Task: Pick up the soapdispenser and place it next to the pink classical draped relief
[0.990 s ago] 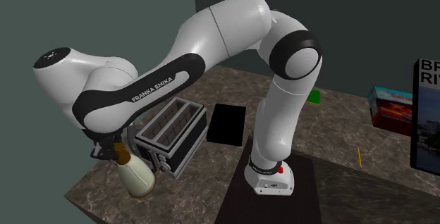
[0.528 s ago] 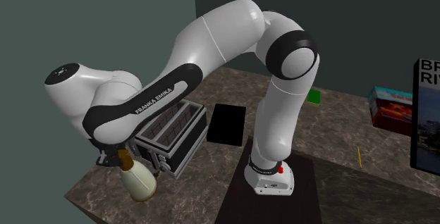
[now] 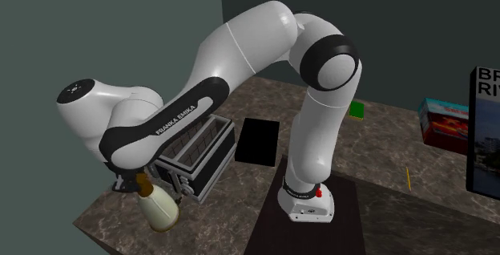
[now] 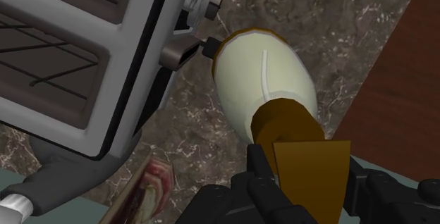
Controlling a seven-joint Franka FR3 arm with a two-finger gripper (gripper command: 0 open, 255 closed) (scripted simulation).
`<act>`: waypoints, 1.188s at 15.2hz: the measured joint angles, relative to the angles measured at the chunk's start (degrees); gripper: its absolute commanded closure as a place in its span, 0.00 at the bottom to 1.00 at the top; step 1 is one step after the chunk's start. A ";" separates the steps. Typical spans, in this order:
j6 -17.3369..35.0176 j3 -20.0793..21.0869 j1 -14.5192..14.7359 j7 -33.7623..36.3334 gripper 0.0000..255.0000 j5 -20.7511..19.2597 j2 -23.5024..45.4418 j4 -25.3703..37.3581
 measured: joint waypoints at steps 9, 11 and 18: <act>-2.24 -0.03 0.02 -0.21 0.00 0.27 -0.59 1.62; -5.76 -0.11 0.05 -0.61 0.00 0.74 -1.82 4.04; -7.20 -0.08 0.09 -0.60 0.00 0.81 -1.94 5.26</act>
